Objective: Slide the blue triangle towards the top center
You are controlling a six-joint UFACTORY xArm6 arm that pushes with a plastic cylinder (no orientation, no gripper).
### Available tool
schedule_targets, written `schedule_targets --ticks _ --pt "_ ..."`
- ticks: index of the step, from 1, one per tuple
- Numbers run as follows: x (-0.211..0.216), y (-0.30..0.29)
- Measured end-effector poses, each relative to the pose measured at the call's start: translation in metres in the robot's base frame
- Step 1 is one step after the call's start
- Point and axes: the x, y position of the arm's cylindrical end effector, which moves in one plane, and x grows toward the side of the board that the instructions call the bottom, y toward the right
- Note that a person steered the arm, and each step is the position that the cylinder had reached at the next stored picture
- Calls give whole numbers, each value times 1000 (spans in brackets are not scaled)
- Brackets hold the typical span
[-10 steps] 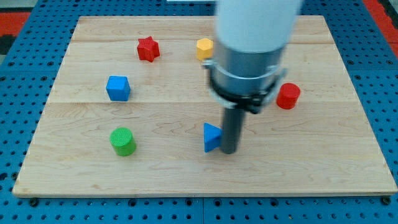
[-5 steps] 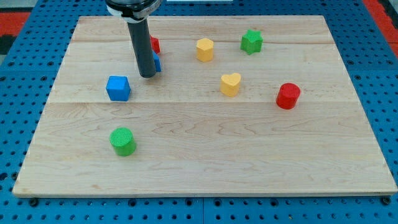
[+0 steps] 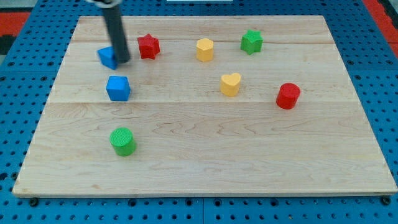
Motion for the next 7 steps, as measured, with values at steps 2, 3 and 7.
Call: schedule_targets --ticks 2,3,7 --pt "32 -16" --pt "-6 -34" --pt "-72 -54"
